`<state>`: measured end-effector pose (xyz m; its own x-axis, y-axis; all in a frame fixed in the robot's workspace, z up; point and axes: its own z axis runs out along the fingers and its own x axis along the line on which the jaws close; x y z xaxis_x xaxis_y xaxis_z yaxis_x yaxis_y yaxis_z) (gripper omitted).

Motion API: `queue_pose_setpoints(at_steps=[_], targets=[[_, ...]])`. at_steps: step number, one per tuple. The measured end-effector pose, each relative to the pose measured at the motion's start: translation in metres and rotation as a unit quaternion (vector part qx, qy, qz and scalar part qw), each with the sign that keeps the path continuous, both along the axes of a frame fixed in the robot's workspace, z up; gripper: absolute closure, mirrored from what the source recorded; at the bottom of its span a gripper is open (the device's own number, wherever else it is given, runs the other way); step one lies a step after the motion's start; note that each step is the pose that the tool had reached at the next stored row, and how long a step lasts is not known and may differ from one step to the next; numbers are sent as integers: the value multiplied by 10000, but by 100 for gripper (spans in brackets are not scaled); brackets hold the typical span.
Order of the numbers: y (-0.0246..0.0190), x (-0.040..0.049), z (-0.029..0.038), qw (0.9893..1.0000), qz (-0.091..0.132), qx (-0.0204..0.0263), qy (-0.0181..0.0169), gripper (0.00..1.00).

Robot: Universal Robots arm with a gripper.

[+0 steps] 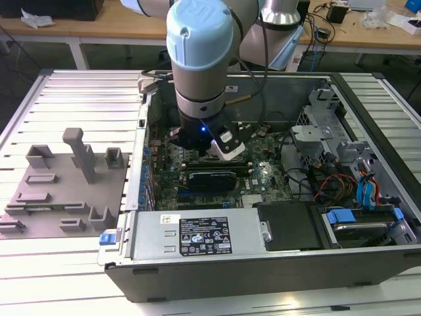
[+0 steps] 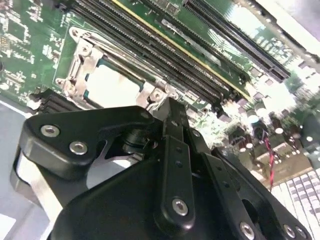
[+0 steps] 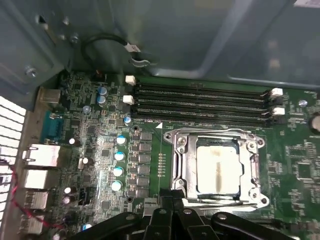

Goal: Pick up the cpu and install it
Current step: 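Install the second cpu locking lever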

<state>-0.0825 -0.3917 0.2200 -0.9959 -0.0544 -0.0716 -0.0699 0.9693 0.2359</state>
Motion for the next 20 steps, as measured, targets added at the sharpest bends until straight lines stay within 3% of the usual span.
queue_pose_setpoints(at_steps=[1,2,4,9,10,12,13,14,18,20], targets=[[0,4,20,10000,0,-100,5,89],[0,9,25,9997,-1,-232,10,89],[0,74,25,9995,-3,-315,15,89],[16,355,24,9994,-2,-349,40,89],[58,417,24,9994,-1,-351,45,89],[144,435,23,9994,-3,-352,44,89],[224,437,24,9994,-1,-355,45,89],[255,437,24,9993,-2,-358,44,89],[282,440,115,9993,-2,-368,45,89],[284,441,125,9993,-2,-373,45,89]])
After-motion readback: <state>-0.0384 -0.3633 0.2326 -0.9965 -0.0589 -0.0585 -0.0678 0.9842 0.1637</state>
